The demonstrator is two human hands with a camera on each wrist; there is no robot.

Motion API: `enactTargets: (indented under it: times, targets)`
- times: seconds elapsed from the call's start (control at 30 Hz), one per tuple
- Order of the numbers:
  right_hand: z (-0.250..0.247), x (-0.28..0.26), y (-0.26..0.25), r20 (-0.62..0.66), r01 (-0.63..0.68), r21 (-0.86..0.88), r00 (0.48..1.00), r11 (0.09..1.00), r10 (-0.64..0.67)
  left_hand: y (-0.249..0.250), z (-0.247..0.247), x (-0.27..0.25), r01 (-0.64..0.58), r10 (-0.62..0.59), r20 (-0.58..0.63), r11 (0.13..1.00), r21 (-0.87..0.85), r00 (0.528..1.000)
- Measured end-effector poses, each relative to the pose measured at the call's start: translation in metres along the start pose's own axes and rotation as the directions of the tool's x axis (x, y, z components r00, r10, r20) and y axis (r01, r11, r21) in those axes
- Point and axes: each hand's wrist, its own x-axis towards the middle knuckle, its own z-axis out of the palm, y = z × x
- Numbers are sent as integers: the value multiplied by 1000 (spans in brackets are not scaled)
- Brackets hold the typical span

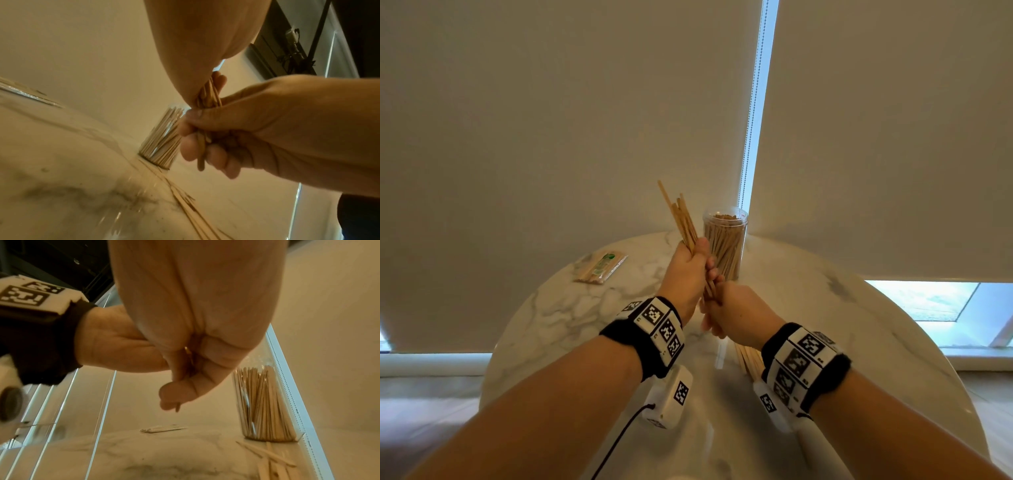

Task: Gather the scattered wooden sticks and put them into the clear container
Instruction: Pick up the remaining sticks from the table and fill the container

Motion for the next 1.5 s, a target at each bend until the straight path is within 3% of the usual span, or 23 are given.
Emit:
enactTargets:
  times: [0.07,0.17,0.23,0.3,0.33,0.4,0.47,0.5,0.57,0.63,0.7,0.9,1.07,1.1,1.17,1.27,1.33,1.5]
  targets:
    - [3,-2,-2,15,29,21,999,999,-30,-3,-1,-2,-5,4,14,996,86,1000]
    - [-5,-1,2,85,10,-143,996,990,2,0,-9,0,-80,81,8,956,283,997]
    - [-21,2,4,37,4,-231,999,973,5,4,-14,0,-144,128,67,892,429,990]
    - [-40,2,-1,-158,46,-210,984,977,-81,6,-19,-3,-200,134,157,803,561,978]
    - [-49,3,-5,-292,79,-129,950,988,-114,7,-21,-3,-224,124,201,750,622,972]
    - [-68,4,-17,-544,176,75,832,982,-108,6,-24,-4,-245,75,261,654,716,963]
    - [-83,5,-27,-660,225,92,743,970,-110,3,-24,-6,-260,32,297,582,771,954]
    - [-86,4,-30,-647,195,27,751,980,-132,3,-22,-8,-270,21,309,547,792,951]
    - [-78,2,-36,-450,92,-265,869,960,-207,4,-16,-11,-288,10,326,493,821,945]
    - [-57,1,-32,-189,79,-584,954,808,-231,5,-11,-12,-281,-31,328,444,851,944]
    - [-42,4,-22,-126,77,-724,962,685,-241,3,-9,-14,-258,-84,316,400,879,945]
    - [-32,12,-4,-201,111,-656,928,747,-314,4,-15,-12,-216,-189,337,473,854,922]
    - [-33,18,8,-209,101,-633,932,767,-296,12,-16,-10,-127,-265,387,660,741,883]
    - [-34,18,10,-195,112,-594,941,797,-278,14,-15,-11,-136,-266,400,661,738,877]
    - [-33,14,11,-160,133,-542,953,830,-257,14,-12,-11,-225,-260,428,561,797,866]
    - [-29,7,7,-117,153,-684,942,713,-314,11,-10,-11,-309,-246,446,443,842,861]
    - [-28,6,6,-112,163,-751,924,640,-366,10,-8,-11,-328,-218,459,453,829,861]
    - [-27,14,16,-162,150,-645,932,750,-325,3,-10,-4,-325,-185,485,537,779,855]
